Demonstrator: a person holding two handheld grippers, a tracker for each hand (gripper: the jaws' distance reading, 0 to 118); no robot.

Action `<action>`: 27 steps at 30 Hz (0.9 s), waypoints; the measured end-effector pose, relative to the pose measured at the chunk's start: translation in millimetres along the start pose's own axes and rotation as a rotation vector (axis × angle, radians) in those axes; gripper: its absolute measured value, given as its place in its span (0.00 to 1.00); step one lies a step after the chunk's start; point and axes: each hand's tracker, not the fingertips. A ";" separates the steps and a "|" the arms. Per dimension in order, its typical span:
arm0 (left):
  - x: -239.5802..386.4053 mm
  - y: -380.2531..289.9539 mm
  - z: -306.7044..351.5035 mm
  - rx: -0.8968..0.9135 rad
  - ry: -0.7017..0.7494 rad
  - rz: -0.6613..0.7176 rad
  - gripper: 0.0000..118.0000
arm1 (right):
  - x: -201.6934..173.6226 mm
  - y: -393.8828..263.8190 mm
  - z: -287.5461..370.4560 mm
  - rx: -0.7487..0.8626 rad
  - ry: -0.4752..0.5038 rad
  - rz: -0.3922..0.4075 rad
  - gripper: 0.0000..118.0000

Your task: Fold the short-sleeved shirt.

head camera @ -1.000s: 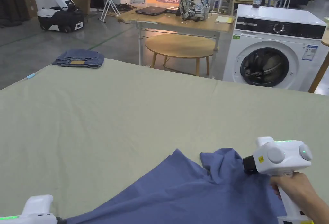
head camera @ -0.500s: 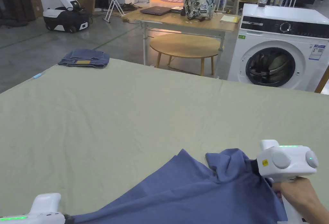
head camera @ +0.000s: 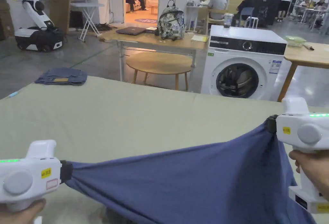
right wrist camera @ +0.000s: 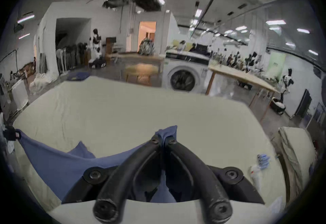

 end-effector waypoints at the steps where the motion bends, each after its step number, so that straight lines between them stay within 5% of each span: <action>1: 7.5 15.5 3.6 0.027 -0.010 -0.014 0.00 | 7.6 7.9 11.0 0.028 -0.019 -0.009 0.01; 14: 123.2 238.4 49.8 0.310 -0.055 -0.144 0.00 | 83.8 111.6 101.3 0.286 -0.228 -0.119 0.01; 27: 158.9 352.1 52.0 0.437 -0.029 -0.142 0.00 | 96.5 194.8 94.8 0.376 -0.311 -0.114 0.01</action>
